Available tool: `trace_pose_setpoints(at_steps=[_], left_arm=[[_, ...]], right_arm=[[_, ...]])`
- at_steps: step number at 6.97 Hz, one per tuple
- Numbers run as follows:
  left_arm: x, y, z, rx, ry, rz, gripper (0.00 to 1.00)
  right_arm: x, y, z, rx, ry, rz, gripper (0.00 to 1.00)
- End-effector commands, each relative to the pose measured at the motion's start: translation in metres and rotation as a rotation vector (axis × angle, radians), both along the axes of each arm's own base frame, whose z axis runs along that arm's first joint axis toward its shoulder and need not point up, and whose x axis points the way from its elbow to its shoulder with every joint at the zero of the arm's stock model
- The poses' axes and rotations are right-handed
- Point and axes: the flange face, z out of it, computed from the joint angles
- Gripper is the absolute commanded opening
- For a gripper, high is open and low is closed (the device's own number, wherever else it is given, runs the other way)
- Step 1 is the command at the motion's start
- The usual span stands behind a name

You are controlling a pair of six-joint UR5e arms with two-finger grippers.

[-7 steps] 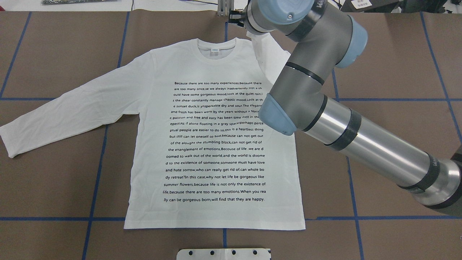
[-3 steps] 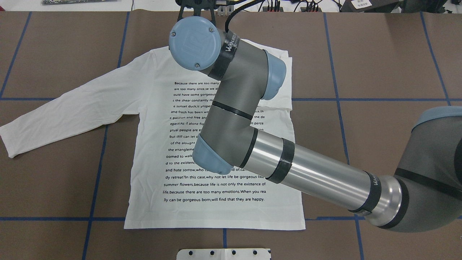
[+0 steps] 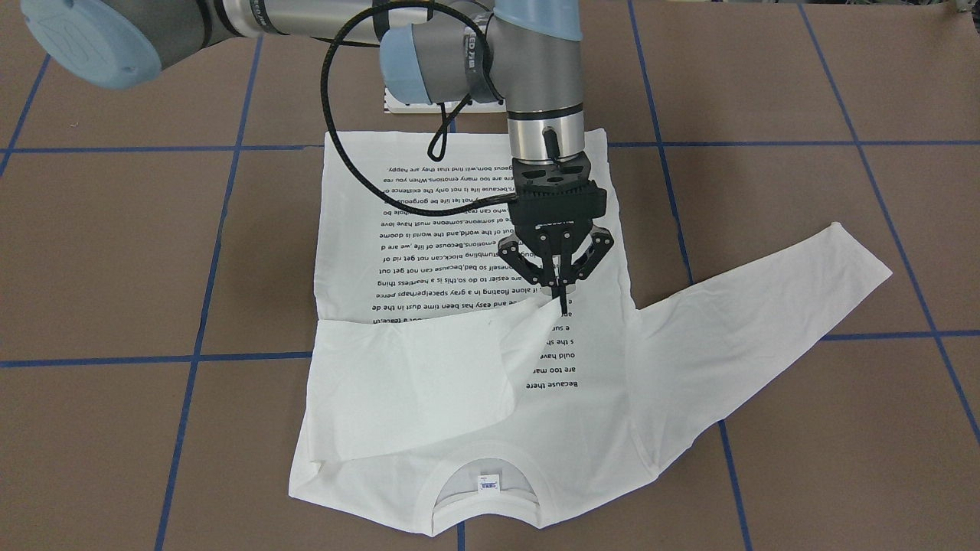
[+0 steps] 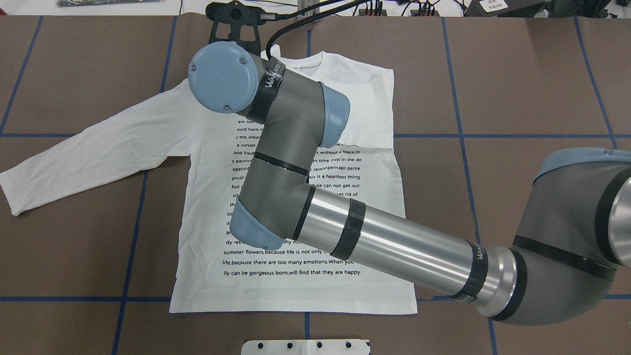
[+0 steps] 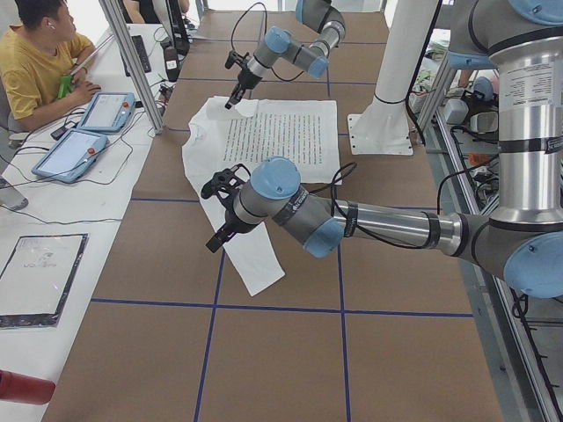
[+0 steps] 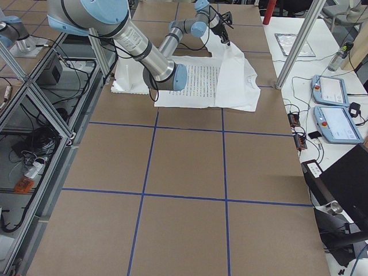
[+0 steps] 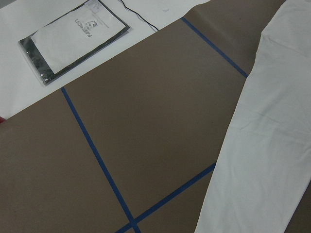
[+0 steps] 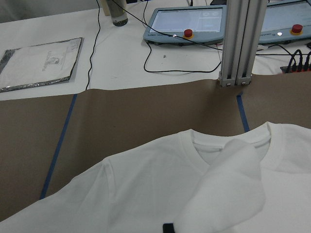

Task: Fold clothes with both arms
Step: 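Lay the sleeve on the shirt front and open the right gripper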

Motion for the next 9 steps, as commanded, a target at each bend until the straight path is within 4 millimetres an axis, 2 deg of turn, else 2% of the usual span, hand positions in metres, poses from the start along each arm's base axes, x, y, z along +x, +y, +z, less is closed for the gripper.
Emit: trace_pose_setpoints(at_steps=[1,4,5,7,8,9], left_arm=[[0.0,0.0,0.002,-0.004,0.0,0.0,1.0],[0.0,-0.001,0.004,-0.009,0.0,0.0,1.0],[0.001,-0.001,0.005,-0.01,0.0,0.001,1.0],[0.0,-0.001,0.005,-0.012,0.001,0.001,1.0],[0.0,-0.001,0.007,-0.015,0.001,0.001,1.0],[0.0,-0.001,0.008,-0.015,0.001,0.002,1.0]], right_arm=[[-0.041,0.022,0.011,-0.002,0.023,-0.022,0.0],[-0.067,0.045,0.018,-0.009,0.045,-0.058,0.0],[-0.074,0.055,0.014,0.002,0.045,-0.057,0.09],[-0.083,0.067,0.013,0.009,0.044,-0.032,0.44],[-0.086,0.073,0.01,-0.01,0.026,-0.023,0.9],[-0.084,0.074,0.0,-0.012,0.014,-0.02,0.97]])
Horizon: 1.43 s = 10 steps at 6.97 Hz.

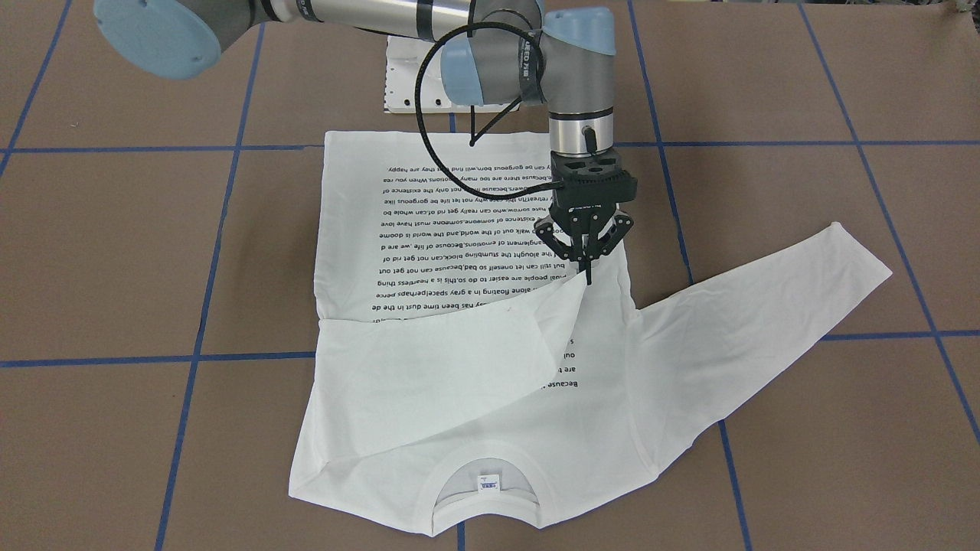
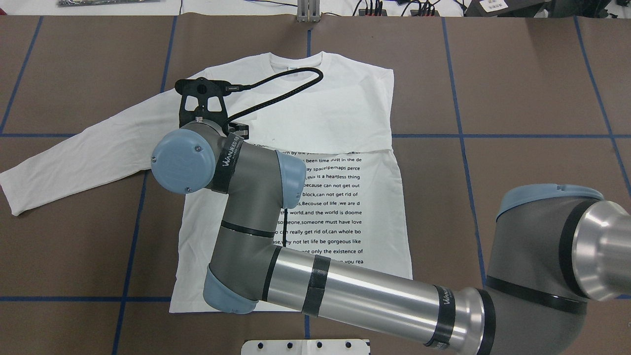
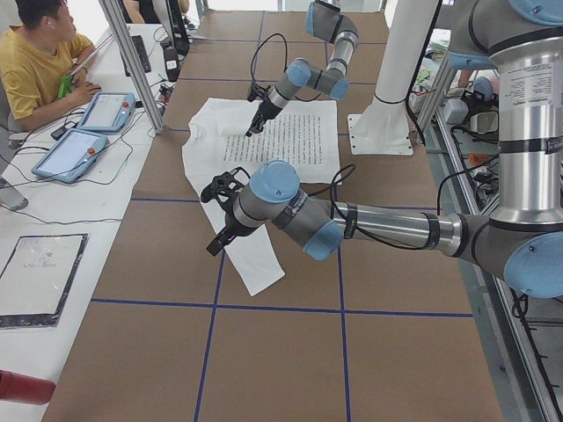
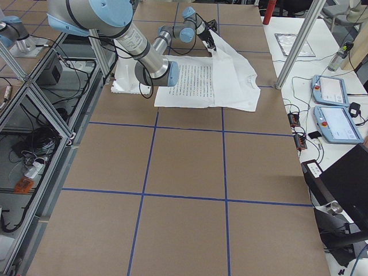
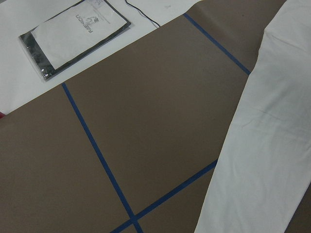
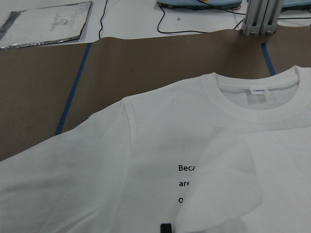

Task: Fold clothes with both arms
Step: 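Lay the sleeve on the shirt front and open the right gripper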

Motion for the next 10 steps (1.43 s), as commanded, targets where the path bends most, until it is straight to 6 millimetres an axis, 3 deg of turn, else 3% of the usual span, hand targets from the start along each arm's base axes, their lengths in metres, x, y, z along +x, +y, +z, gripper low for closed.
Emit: trace_pose_setpoints(at_steps=[1,2,3,4,5,6,7,8,9,10], left_arm=[[0.0,0.0,0.002,-0.003,0.001,0.002,1.0],[0.0,0.0,0.002,-0.003,0.0,0.001,1.0],[0.001,-0.001,0.002,-0.004,0.0,0.001,1.0],[0.001,-0.002,-0.002,-0.003,0.005,-0.004,1.0],[0.001,-0.006,-0.006,-0.021,0.022,-0.024,1.0],[0.001,-0.006,-0.008,-0.02,0.023,-0.025,1.0],[0.001,-0.007,-0.011,-0.022,0.03,-0.033,1.0],[0.002,-0.019,-0.032,-0.086,0.1,-0.105,1.0],[0.019,-0.031,-0.056,-0.068,0.143,-0.121,1.0],[0.044,-0.029,-0.059,0.014,0.164,-0.069,1.0]], right_arm=[[0.001,0.004,-0.016,-0.019,-0.039,0.018,0.98],[0.004,0.0,-0.019,-0.023,-0.044,0.027,0.99],[0.014,-0.018,-0.011,-0.057,-0.002,0.045,0.99],[0.034,-0.051,0.006,-0.113,0.032,0.046,0.99],[0.048,-0.08,0.054,-0.195,0.047,0.055,0.99],[0.047,-0.085,0.09,-0.262,0.037,0.104,0.99],[0.059,-0.099,0.101,-0.29,0.029,0.128,0.99],[0.089,-0.131,0.107,-0.345,0.016,0.104,0.99],[0.122,-0.16,0.106,-0.36,0.019,0.054,0.99],[0.158,-0.188,0.107,-0.376,0.01,0.012,1.0]])
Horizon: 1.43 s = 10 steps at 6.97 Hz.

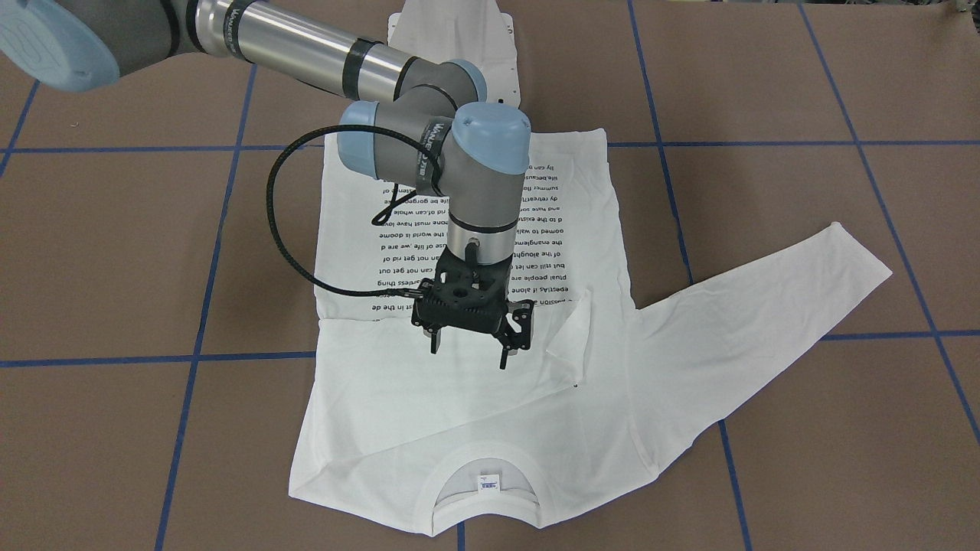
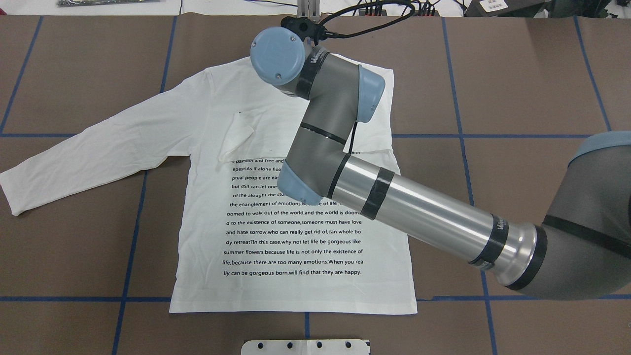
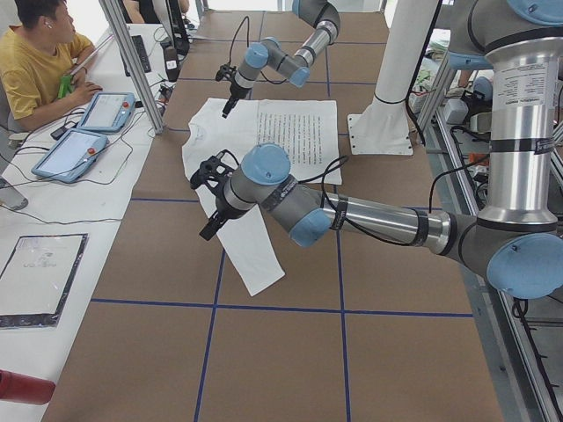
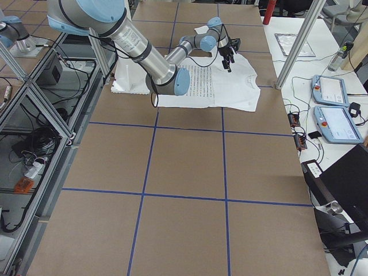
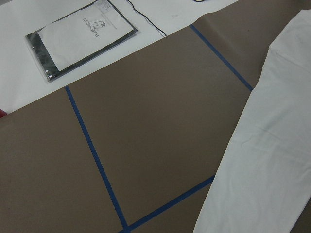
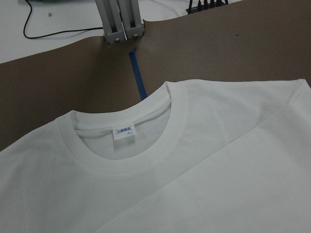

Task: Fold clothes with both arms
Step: 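Lay the sleeve on the shirt front and open the right gripper, then withdraw the right arm while the left gripper moves to the other cuff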

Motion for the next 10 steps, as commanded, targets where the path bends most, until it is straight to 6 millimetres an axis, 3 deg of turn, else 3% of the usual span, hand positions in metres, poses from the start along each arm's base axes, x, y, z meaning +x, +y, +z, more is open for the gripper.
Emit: trace_pose_setpoints(at_steps=[1,2,3,4,6,7,8,9,10], left_arm=[[0.053,-0.005,0.002,0.034,0.047,0.07,1.0],[0.075,-0.003,0.008,0.026,0.048,0.114,1.0],[0.092,-0.004,0.009,0.006,0.048,0.088,1.0],[0.114,0.01,0.028,-0.009,0.025,0.046,1.0],[0.135,0.051,0.081,-0.067,0.025,0.046,1.0],[0.141,0.064,0.109,-0.092,0.024,0.019,1.0],[0.161,0.071,0.134,-0.113,0.026,0.016,1.0],[0.18,0.077,0.149,-0.143,0.026,0.01,1.0],[0.192,0.087,0.159,-0.166,0.009,0.017,0.98]], right_arm=[[0.089,-0.05,0.003,-0.041,-0.021,-0.087,1.0],[0.153,-0.047,0.018,-0.05,-0.026,-0.132,1.0],[0.224,-0.024,0.055,-0.032,-0.053,-0.194,0.99],[0.287,-0.013,0.086,0.012,-0.036,-0.252,1.0],[0.379,-0.023,0.148,0.078,0.002,-0.387,1.0],[0.411,-0.022,0.178,0.105,0.019,-0.442,0.99],[0.433,-0.007,0.208,0.136,0.028,-0.454,0.99],[0.445,0.005,0.226,0.139,0.019,-0.45,0.99],[0.448,0.009,0.229,0.138,0.018,-0.448,0.99]])
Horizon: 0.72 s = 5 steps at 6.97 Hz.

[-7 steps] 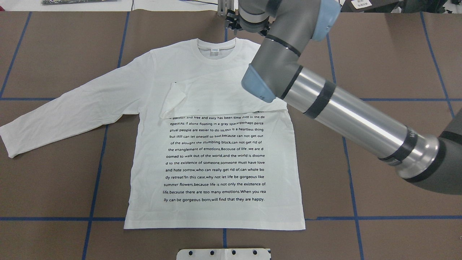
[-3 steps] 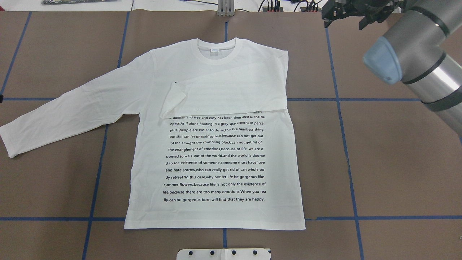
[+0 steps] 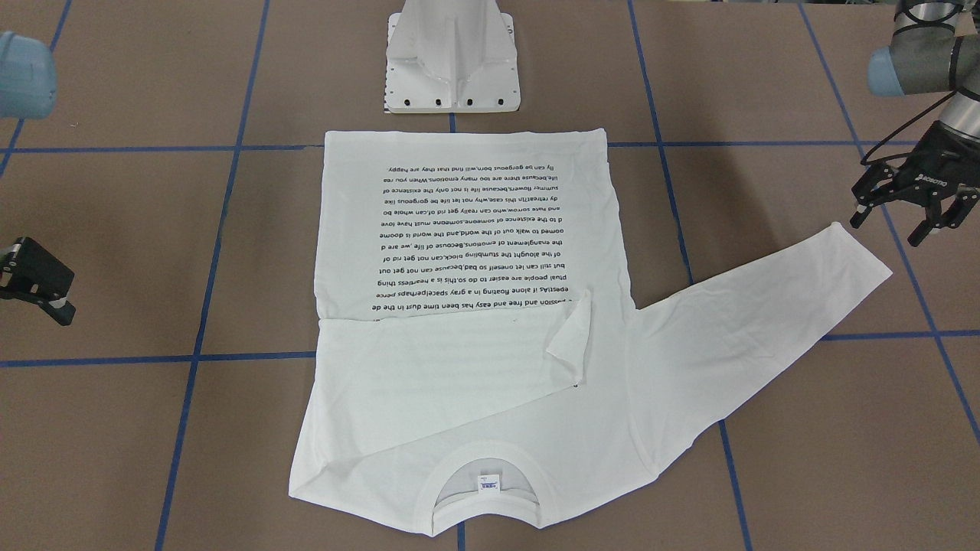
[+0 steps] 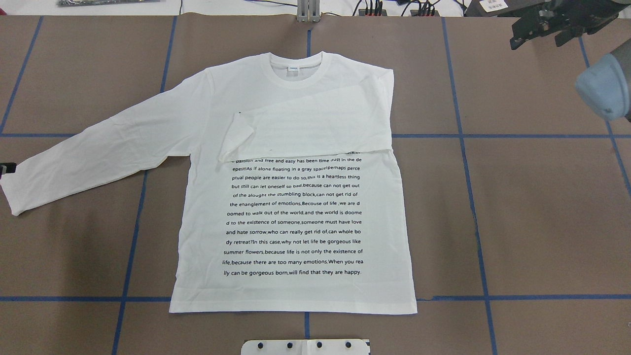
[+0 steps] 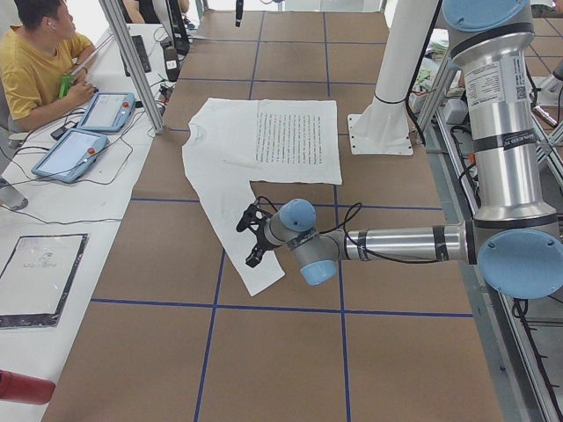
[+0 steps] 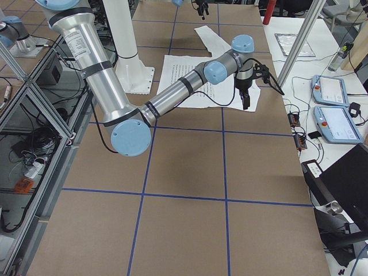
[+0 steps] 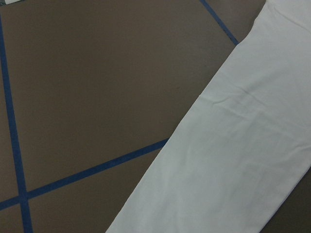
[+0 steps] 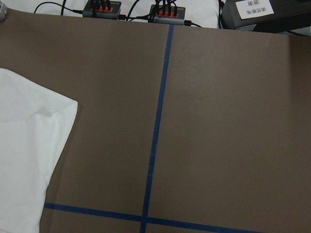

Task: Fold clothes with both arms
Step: 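Withdraw the right arm while the left gripper moves to the other cuff, then grasp the sleeve cuff nearest the left gripper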

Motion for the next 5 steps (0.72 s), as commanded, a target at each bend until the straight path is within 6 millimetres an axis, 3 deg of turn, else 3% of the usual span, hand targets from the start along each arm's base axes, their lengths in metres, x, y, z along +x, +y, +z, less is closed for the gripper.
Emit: trace_pose_setpoints(at_steps=[1,3,5], left_arm=[[0.026,0.017,0.029,-0.043,-0.032,0.019,0.98],[0.043,0.027,0.04,-0.044,-0.062,0.051,0.96],[0.055,0.036,0.045,-0.044,-0.076,0.077,0.77]], right_arm=[[0.012,0.015,0.016,-0.001,-0.001,0.003,1.0],[0.013,0.016,0.02,-0.005,0.004,0.004,1.0],[0.014,0.018,0.02,-0.004,0.003,0.005,1.0]])
